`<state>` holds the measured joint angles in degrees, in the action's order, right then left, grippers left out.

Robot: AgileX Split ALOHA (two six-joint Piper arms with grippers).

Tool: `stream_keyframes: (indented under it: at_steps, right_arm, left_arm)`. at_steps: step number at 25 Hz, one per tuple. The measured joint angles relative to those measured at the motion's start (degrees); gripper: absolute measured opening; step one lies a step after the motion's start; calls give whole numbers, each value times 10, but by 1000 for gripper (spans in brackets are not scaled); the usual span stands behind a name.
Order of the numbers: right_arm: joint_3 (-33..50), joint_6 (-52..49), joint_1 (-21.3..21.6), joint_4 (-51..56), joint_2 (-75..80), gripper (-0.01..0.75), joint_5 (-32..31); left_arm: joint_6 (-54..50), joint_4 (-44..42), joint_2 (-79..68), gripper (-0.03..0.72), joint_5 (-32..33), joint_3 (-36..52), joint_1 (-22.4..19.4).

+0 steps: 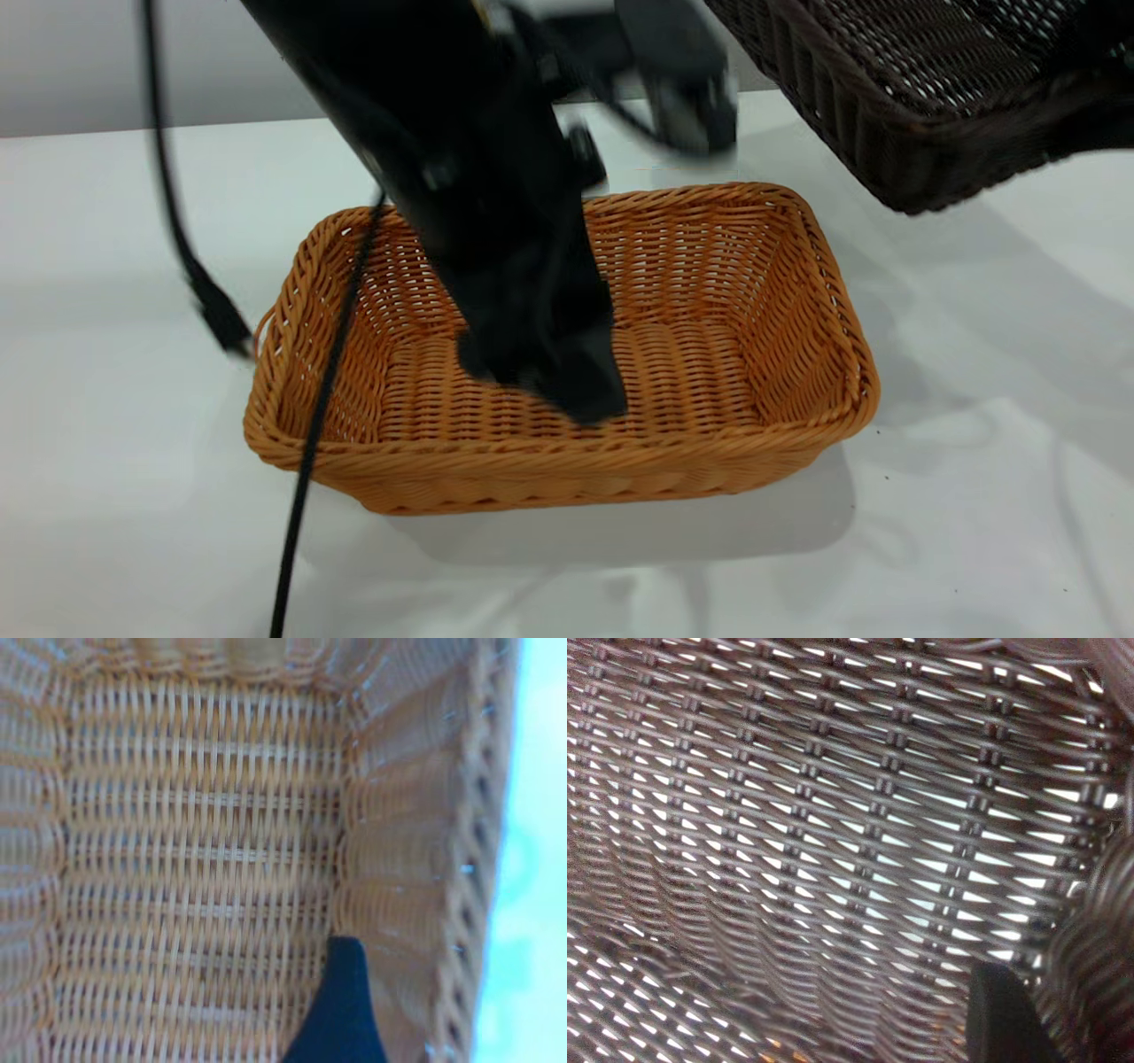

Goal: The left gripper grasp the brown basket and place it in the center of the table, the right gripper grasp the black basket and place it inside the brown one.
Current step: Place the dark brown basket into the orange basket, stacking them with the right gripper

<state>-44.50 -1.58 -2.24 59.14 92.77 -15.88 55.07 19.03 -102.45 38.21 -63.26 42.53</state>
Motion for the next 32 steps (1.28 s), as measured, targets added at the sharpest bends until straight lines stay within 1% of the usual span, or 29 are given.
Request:
stream_keyframes:
  at_steps: [5,9,12,15,18,21,25,29,32]
  right_arm:
    - [-33,0,0,-36,0,241,-41]
    - [-69,0,0,-110,0,241,-105]
    - [-107,0,0,-180,0,241,-168]
    - [-142,16,-1,-243,1,241,-233]
    - [-169,48,-1,-269,2,241,-295]
    - [-173,83,-8,-261,6,241,-341]
    - [-173,129,-37,-247,31,241,-378]
    - [-175,152,-77,-226,66,241,-378]
    - [-195,160,-103,-217,90,241,-377]
  left_arm:
    - [-57,0,96,551,10,0,0]
    - [-62,0,193,551,11,0,0]
    - [-66,1,268,551,-17,0,0]
    - [-101,1,337,551,-58,0,0]
    - [-142,2,384,541,-95,0,0]
    - [-162,2,397,533,-116,0,0]
    - [-162,0,392,533,-115,0,0]
    - [-162,5,393,531,-118,0,0]
    - [-162,6,393,531,-118,0,0]
